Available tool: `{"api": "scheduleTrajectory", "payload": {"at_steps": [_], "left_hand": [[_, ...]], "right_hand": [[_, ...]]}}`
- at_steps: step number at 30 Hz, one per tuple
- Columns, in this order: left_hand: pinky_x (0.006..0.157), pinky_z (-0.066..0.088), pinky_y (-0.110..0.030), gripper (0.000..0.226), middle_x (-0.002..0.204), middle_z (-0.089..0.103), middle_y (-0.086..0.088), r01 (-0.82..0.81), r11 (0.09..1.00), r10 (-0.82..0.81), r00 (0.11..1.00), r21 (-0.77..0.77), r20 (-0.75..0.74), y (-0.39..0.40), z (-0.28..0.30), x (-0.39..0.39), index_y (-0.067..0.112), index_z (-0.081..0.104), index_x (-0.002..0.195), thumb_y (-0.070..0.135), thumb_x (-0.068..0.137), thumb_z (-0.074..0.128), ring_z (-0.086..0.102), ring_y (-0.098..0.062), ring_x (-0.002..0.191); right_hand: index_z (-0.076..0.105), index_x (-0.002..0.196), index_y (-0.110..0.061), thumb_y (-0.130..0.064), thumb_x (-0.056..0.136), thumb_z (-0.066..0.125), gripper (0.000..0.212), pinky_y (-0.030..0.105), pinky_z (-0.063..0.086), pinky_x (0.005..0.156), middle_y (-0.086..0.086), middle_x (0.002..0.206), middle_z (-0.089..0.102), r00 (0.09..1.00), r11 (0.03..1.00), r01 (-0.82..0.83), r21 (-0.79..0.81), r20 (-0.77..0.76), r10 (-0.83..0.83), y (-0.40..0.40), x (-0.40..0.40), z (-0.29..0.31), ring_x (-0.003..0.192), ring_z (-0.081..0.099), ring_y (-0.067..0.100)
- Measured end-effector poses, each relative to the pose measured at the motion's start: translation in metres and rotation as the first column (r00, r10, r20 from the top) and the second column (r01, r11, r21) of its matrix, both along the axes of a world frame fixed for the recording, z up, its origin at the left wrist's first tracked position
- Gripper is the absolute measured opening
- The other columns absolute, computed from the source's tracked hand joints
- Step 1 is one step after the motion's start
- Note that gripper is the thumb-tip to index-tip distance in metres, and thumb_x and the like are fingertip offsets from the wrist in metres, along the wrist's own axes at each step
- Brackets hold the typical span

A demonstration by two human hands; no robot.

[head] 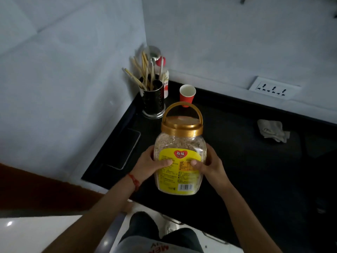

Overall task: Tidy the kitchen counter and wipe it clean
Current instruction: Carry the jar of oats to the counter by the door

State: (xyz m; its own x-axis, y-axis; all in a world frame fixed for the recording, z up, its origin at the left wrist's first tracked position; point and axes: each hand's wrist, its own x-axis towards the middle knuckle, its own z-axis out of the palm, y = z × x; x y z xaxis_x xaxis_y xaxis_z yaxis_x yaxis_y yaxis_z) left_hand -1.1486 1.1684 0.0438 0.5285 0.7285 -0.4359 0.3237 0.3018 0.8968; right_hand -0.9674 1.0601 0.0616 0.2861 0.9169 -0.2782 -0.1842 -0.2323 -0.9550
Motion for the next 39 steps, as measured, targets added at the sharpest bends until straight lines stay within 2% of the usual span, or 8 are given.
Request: {"api": "scheduleTrajectory", "payload": {"at_steps": [3,9,13,17,20,29,34,39], "left_hand": [[0.062,0.053,-0.010,0.065,0.093,0.065,0.011,0.045,0.999,-0.045,0.999,0.024,-0.012,0.032,0.001,0.010,0.036,0.052,0.094,0.038,0.036,0.082,0.064,0.002,0.080],[0.081,0.053,-0.020,0.103,0.109,0.065,0.008,0.141,0.988,-0.142,0.990,0.065,0.012,0.085,-0.009,0.023,0.034,0.051,0.113,0.053,0.019,0.088,0.063,-0.006,0.102],[0.084,0.047,-0.011,0.124,0.117,0.058,0.012,0.239,0.961,-0.236,0.971,0.141,-0.038,0.101,-0.016,0.026,0.023,0.040,0.132,0.056,0.021,0.086,0.055,-0.004,0.111],[0.100,0.044,-0.029,0.111,0.126,0.052,0.008,0.265,0.951,-0.265,0.964,0.158,-0.021,0.112,-0.022,0.037,0.034,0.035,0.133,0.035,0.035,0.086,0.048,-0.012,0.123],[0.105,0.040,-0.036,0.096,0.122,0.052,0.013,0.187,0.974,-0.191,0.981,0.129,0.019,0.124,-0.024,0.048,0.049,0.036,0.120,0.025,0.041,0.085,0.045,-0.016,0.127],[0.105,0.041,-0.037,0.087,0.141,0.045,-0.008,-0.004,0.993,-0.004,0.997,0.114,0.073,0.145,-0.026,0.078,0.015,0.034,0.139,-0.001,0.065,0.077,0.042,-0.020,0.130],[0.095,0.041,-0.026,0.079,0.139,0.047,-0.009,-0.059,0.990,0.049,0.996,0.128,0.079,0.153,-0.026,0.093,0.013,0.038,0.137,0.002,0.068,0.076,0.044,-0.015,0.124],[0.109,0.038,-0.041,0.080,0.142,0.044,-0.010,-0.037,0.994,0.030,0.997,0.100,0.077,0.163,-0.030,0.100,0.015,0.034,0.140,0.006,0.071,0.074,0.040,-0.024,0.133]], "right_hand": [[0.049,0.117,-0.032,-0.047,0.046,0.084,0.080,0.019,0.055,0.070,-0.008,0.105,0.071,0.999,1.000,-0.010,0.018,0.034,0.009,0.024,0.011,-0.001,0.099,0.067,0.009],[0.041,0.133,-0.020,-0.021,0.057,0.081,0.086,0.037,0.053,0.092,0.006,0.123,0.061,0.991,1.000,-0.009,0.011,0.136,0.007,0.054,0.022,-0.017,0.115,0.059,0.019],[0.031,0.141,-0.025,-0.030,0.057,0.083,0.099,0.052,0.039,0.106,-0.001,0.134,0.053,0.971,0.999,0.007,-0.038,0.237,0.002,0.063,0.024,-0.028,0.127,0.048,0.015],[0.025,0.143,-0.030,-0.049,0.051,0.082,0.110,0.050,0.035,0.109,-0.009,0.139,0.047,0.946,0.994,0.082,-0.075,0.320,-0.054,0.074,0.025,-0.033,0.133,0.040,0.010],[0.021,0.144,-0.031,-0.034,0.061,0.081,0.103,0.048,0.032,0.112,-0.009,0.142,0.044,0.920,0.987,0.144,-0.079,0.379,-0.104,0.087,0.028,-0.035,0.135,0.037,0.011],[0.016,0.138,-0.046,-0.013,0.075,0.072,0.090,0.029,0.035,0.104,-0.032,0.120,0.043,0.885,0.978,0.186,-0.094,0.449,-0.125,0.131,0.050,-0.031,0.122,0.039,0.001],[0.023,0.143,-0.032,-0.013,0.076,0.072,0.085,0.033,0.043,0.102,-0.002,0.135,0.052,0.878,0.973,0.217,-0.082,0.451,-0.158,0.147,0.061,-0.032,0.124,0.046,0.009],[0.027,0.143,-0.030,-0.014,0.077,0.071,0.081,0.039,0.046,0.101,-0.001,0.135,0.053,0.876,0.967,0.246,-0.067,0.441,-0.193,0.158,0.061,-0.032,0.125,0.047,0.013]]}}
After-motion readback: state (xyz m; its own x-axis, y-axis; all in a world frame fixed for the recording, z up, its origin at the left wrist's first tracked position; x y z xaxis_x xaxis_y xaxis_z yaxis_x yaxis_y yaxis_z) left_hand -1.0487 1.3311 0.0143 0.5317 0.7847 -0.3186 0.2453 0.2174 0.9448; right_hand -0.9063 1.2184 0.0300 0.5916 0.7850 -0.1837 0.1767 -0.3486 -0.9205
